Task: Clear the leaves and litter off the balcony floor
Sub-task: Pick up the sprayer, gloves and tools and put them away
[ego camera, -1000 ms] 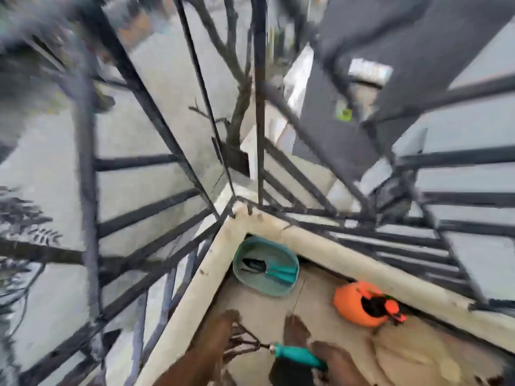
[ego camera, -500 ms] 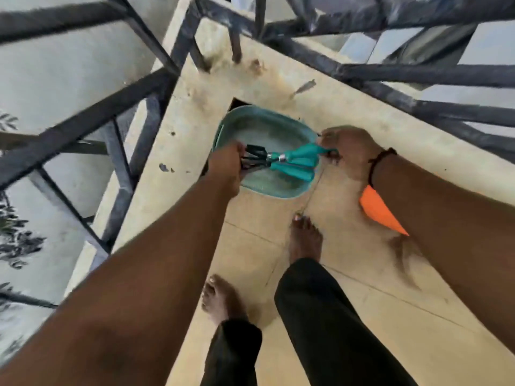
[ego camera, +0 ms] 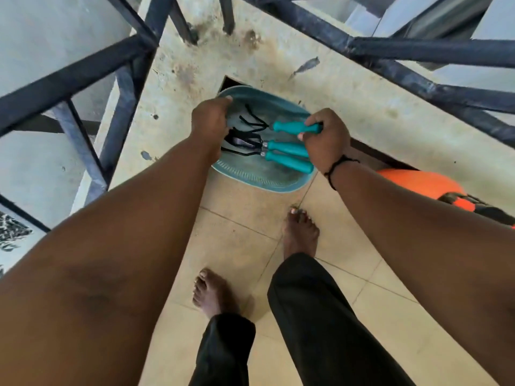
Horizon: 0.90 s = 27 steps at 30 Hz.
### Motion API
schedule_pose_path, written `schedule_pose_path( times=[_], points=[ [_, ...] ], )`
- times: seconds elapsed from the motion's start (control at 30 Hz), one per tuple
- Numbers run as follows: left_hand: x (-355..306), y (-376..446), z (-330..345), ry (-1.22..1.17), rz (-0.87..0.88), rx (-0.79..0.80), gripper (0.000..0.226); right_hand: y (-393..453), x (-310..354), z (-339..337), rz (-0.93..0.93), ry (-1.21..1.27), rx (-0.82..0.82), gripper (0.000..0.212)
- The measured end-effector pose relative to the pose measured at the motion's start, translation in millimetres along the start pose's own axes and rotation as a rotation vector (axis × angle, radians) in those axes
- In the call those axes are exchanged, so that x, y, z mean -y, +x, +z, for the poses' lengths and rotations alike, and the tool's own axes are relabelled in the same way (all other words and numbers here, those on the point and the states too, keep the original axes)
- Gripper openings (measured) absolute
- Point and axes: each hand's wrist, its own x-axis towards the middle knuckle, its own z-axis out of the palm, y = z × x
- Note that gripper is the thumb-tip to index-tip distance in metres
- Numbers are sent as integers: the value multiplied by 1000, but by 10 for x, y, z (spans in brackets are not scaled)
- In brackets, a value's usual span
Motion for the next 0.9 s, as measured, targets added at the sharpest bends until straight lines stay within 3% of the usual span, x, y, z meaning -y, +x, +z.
schedule_pose_path(
  times=[0.13,0.27,0.37,0.43,0.63,0.9],
  points=[
    [317,-177,-123,526,249,33,17,-95,24,72,-233,-489,69,39],
    [674,-661,-238,757,366,146,29,-357,20,49,-346,-710,76,48],
    [959,-1098,-335,1028,468,203,43,-733,9,16,-377,-818,241,50],
    [1125,-1448,-443,1142,422,241,52,-1040,-10,-17,-361,-930,399,54],
    [1238,-2680,-991,1232,99,281,72,-1945,404,-377,-491,-1128,712,56],
    [493,-4767,-1581,1109,99,44,80,-3097,1728,-1416,-1099,-1218,806,58]
  ],
)
